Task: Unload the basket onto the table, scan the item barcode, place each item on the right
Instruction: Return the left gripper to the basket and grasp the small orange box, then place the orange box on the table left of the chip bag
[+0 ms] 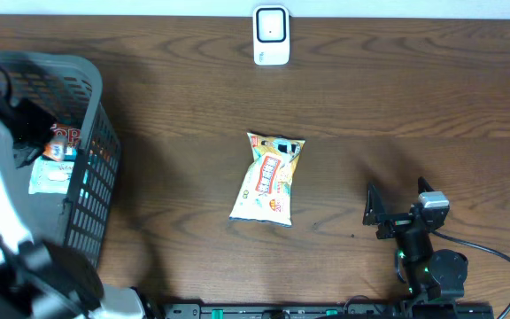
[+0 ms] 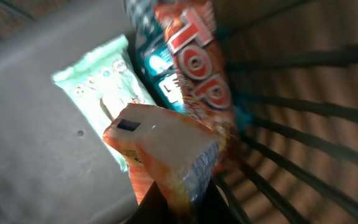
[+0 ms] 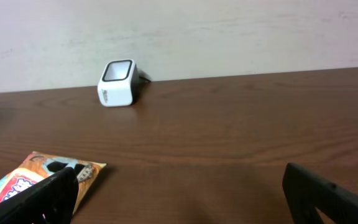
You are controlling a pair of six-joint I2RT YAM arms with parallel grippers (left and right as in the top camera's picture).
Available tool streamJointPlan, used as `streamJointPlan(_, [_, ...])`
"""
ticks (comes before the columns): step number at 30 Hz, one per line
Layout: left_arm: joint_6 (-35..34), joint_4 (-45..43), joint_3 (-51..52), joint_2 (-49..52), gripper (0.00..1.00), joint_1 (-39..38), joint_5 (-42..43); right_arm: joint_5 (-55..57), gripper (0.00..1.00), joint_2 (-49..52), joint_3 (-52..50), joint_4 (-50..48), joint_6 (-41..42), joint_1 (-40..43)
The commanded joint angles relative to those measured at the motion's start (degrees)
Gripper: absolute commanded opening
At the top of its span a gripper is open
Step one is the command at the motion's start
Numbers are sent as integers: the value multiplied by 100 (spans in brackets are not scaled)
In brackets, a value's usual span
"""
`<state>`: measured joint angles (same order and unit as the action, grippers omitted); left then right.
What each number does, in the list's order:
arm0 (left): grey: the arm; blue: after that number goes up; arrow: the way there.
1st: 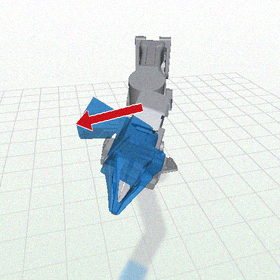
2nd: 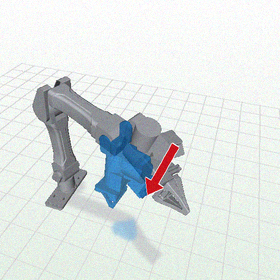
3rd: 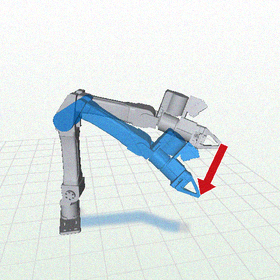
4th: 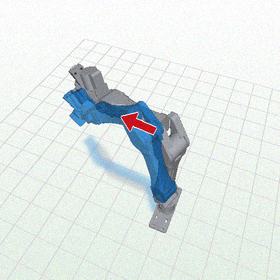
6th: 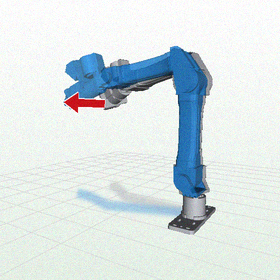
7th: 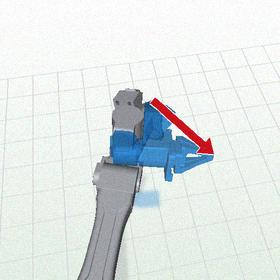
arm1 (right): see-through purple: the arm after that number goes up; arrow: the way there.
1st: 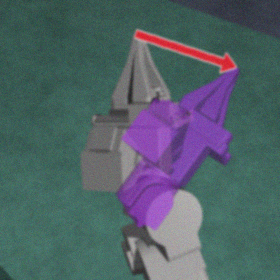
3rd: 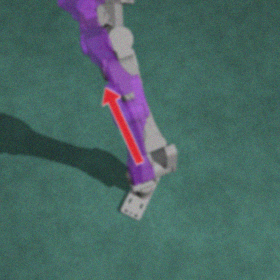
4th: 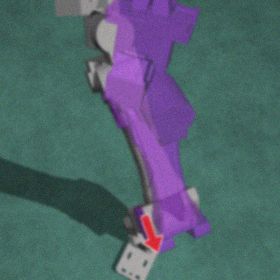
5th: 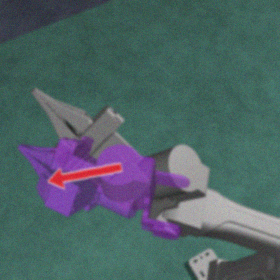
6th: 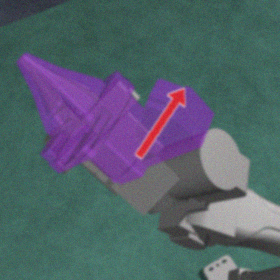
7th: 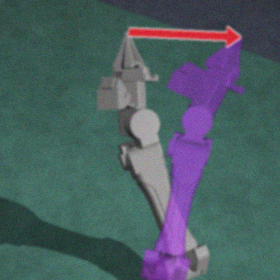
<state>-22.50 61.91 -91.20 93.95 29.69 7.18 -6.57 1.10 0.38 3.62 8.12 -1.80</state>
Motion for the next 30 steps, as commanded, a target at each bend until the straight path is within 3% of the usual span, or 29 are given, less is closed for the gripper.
streamJointPlan(1, [-98, 63, -31, -601, 8, 2, -13, 24, 99, -7, -4, 22, 42, -33])
streamJointPlan(10, [-356, 39, -28, -2028, 7, -26, 28, 24, 99, -7, -4, 24, 42, -33])
streamJointPlan(16, [-256, -142, -26, -2750, 8, -516, 1137, 24, 99, -7, -4, 24, 42, -33])
streamJointPlan(19, [-136, -295, -24, -2940, 7, -1158, 1644, 24, 99, -7, -4, 24, 42, -33])
streamJointPlan(24, [262, -315, 74, -2920, 8, -2614, 1659, 24, 99, -7, -4, 22, 42, -33])
streamJointPlan(30, [271, -291, 640, -2481, 7, -4133, 214, 24, 99, -7, -4, 24, 42, -33])
